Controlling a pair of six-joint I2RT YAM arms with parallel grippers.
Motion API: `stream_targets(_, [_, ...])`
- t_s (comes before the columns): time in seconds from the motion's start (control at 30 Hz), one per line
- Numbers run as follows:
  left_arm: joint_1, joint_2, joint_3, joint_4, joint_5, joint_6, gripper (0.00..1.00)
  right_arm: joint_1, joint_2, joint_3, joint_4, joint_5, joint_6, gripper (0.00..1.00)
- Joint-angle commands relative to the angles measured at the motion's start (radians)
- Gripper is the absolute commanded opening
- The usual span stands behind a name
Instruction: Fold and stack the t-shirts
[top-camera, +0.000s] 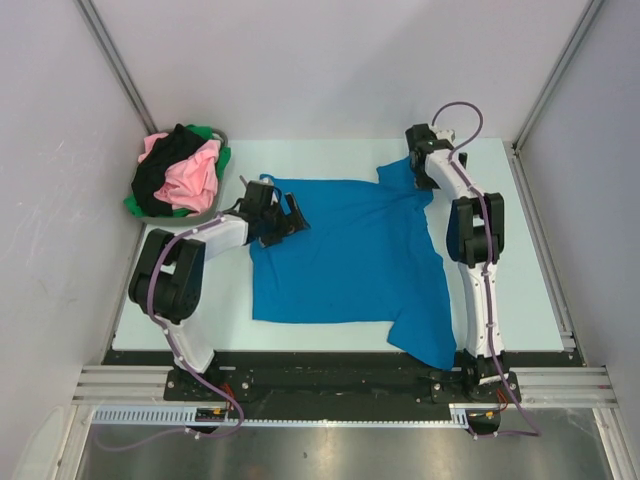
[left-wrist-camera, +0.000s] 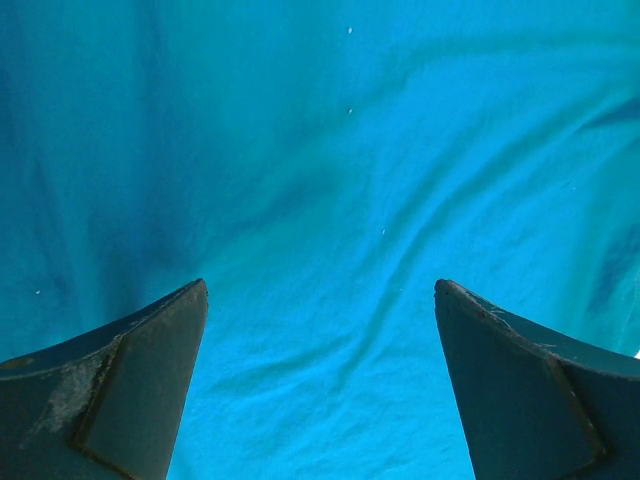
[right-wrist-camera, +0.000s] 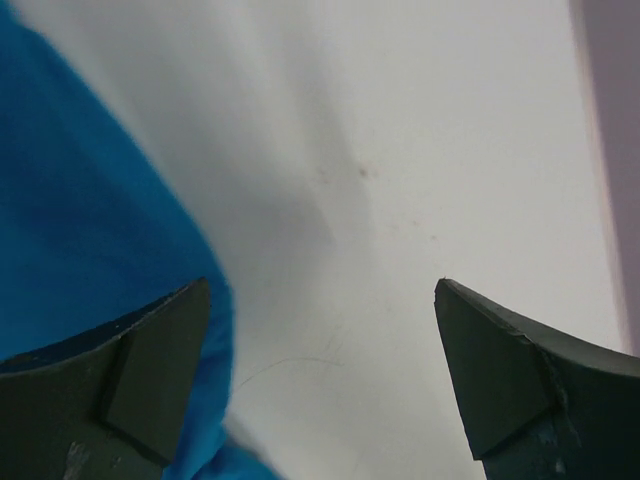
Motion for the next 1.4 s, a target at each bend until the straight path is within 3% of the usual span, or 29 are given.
stream_targets(0.0, [0.011,-0.045,0.091,-0.030,0.006,0.012,1.00,0.013,-0.111,0.137,0.098,-0.216,-0.013,1.00])
stream_targets(0.13, [0.032,-0.008,0.180,-0.074,0.018,0.021,1.00,-0.021,-0.069,0.188,0.199,-0.416,0.025,0.96])
stream_targets(0.23, [0.060,0.030,0.246,-0.102,0.030,0.028,1.00,-0.065,-0.002,0.249,0.227,-0.509,0.097,0.86])
stream_targets(0.37, [0.095,0.075,0.310,-0.133,0.042,0.037,1.00,-0.110,0.089,0.306,0.251,-0.614,0.165,0.75])
stream_targets(0.53, [0.129,0.124,0.343,-0.142,0.047,0.040,1.00,-0.135,0.151,0.308,0.349,-0.686,0.211,0.70])
stream_targets(0.9, [0.141,0.178,0.360,-0.128,0.044,0.041,1.00,-0.128,0.236,0.366,0.406,-0.723,0.203,0.68])
stream_targets(1.37, [0.171,0.181,0.369,-0.136,0.050,0.049,1.00,-0.095,0.319,0.414,0.418,-0.651,0.194,0.52])
